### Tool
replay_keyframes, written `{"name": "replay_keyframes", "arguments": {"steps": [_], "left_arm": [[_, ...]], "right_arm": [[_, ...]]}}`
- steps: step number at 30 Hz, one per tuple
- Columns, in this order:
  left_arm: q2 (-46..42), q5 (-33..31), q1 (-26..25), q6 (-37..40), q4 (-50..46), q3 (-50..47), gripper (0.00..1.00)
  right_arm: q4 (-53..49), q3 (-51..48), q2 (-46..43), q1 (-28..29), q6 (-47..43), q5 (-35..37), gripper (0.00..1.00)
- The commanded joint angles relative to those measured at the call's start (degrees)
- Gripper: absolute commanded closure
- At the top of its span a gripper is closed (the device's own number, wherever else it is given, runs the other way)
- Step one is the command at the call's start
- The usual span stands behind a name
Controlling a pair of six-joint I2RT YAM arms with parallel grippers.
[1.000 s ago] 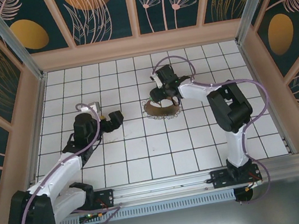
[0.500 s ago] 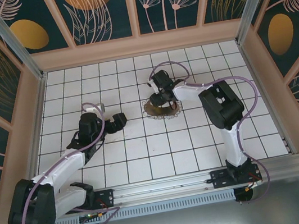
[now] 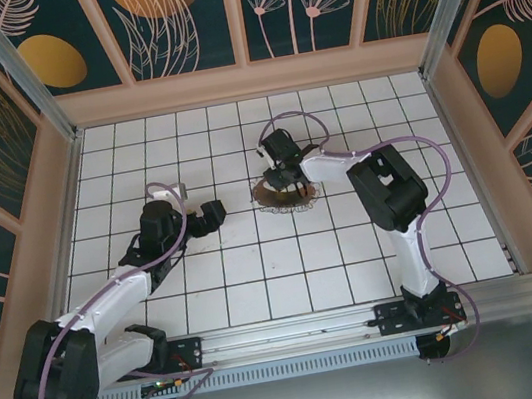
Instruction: Put the keys on the keyring
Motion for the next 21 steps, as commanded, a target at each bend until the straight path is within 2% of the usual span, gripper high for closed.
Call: {"name": "replay_keyframes", "arguments": {"steps": [1, 8, 11, 13, 17, 21], "left_arm": [[-1.37, -1.32, -0.24, 1.73, -0.36, 0.81, 0.01], [-2.39, -2.15, -0.24, 1.83, -0.85, 0.88, 0.01], [-2.39, -2.22, -0.26, 1.91, -1.01, 0.98, 0.01], [-2.48, -2.11, -0.25, 1.82, -0.94, 0.97, 0.01], [-2.39, -1.94, -0.24, 1.74, -0.94, 0.77, 0.01], [-2.41, -1.63, -0.2, 1.62, -0.68, 0.59, 0.01]], "right_arm": [[-0.32, 1.18, 0.75, 0.55, -0.07, 2.5, 0.84], [-0.17, 0.58, -2.16, 0.9, -0.9, 2.47, 0.98], [0.13, 0.26, -3.59, 0.95, -1.19, 1.98, 0.98], [0.19, 0.51, -4.25, 0.94, -1.03, 1.4, 0.93], [-0.2, 2.94, -3.49, 0.9, -0.85, -1.3, 0.73], [-1.1, 7.42, -0.39, 0.98, -1.24, -3.64, 0.61]]}}
